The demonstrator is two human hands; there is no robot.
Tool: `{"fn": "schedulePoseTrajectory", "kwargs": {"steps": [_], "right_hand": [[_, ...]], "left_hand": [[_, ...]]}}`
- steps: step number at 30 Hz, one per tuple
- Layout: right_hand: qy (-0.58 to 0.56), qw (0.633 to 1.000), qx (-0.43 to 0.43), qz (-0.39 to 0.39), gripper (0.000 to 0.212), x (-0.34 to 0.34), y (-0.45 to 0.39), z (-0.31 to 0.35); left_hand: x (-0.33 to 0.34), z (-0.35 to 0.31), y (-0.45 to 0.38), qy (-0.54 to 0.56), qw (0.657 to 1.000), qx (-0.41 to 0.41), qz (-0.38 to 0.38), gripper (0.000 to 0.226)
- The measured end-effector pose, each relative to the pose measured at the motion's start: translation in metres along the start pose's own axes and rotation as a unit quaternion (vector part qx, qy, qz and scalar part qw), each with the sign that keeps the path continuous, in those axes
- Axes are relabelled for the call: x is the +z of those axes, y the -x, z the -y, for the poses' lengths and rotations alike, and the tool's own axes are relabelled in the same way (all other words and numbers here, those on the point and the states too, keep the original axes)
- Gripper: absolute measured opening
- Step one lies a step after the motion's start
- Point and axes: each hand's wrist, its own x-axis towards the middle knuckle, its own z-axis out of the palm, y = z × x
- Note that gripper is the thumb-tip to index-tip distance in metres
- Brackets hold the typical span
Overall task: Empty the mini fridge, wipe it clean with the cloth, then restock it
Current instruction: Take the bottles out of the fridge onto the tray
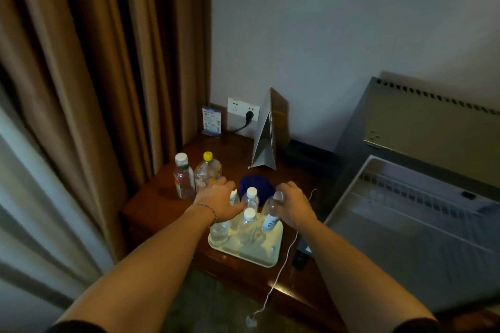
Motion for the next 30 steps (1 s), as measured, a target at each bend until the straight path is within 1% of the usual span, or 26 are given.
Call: {"fn": "schedulePoseTrajectory", "kwargs": {"steps": [3, 7, 9, 10, 12, 14, 16, 19, 23, 27, 30], "right_hand": [[0.011, 1.000, 0.001, 0.010, 0.035, 0.013, -0.012, -0.007], [0.029, 0.999, 0.003, 0.032, 0.032, 0.026, -0.027, -0.015], [0.029, 0.999, -0.003, 0.044, 0.030, 0.032, -0.032, -0.017], [0.029, 0.998, -0.006, 0.046, 0.030, 0.034, -0.035, -0.018], [0.035, 0.998, -0.011, 0.054, 0.032, 0.038, -0.039, -0.019], [0.041, 0.997, -0.018, 0.066, 0.034, 0.043, -0.040, -0.023], [0.039, 0.997, -0.021, 0.064, 0.031, 0.046, -0.042, -0.026], [0.029, 0.998, -0.013, 0.057, 0.027, 0.048, -0.046, -0.029], [0.021, 0.997, -0.026, 0.070, 0.026, 0.048, -0.052, -0.029], [0.015, 0.996, -0.027, 0.081, 0.021, 0.051, -0.054, -0.029], [0.021, 0.996, -0.029, 0.082, 0.022, 0.055, -0.051, -0.030]], "left_hand": [[0.014, 0.006, -0.012, -0.011, 1.000, 0.004, 0.028, 0.063], [0.025, 0.014, -0.024, 0.002, 1.000, -0.001, 0.028, 0.065], [0.029, 0.014, -0.026, -0.012, 1.000, 0.008, 0.017, 0.064], [0.030, 0.013, -0.028, -0.020, 1.000, 0.022, 0.006, 0.063], [0.032, 0.008, -0.031, -0.041, 0.996, 0.077, -0.007, 0.063], [0.038, -0.001, -0.034, -0.070, 0.988, 0.137, 0.005, 0.064], [0.044, -0.011, -0.037, -0.080, 0.983, 0.161, 0.032, 0.063], [0.053, -0.019, -0.043, -0.059, 0.984, 0.145, 0.079, 0.061], [0.061, -0.020, -0.045, -0.008, 0.986, 0.111, 0.126, 0.051], [0.066, -0.018, -0.049, 0.019, 0.988, 0.086, 0.130, 0.042], [0.072, -0.019, -0.050, 0.029, 0.988, 0.080, 0.129, 0.040]]}}
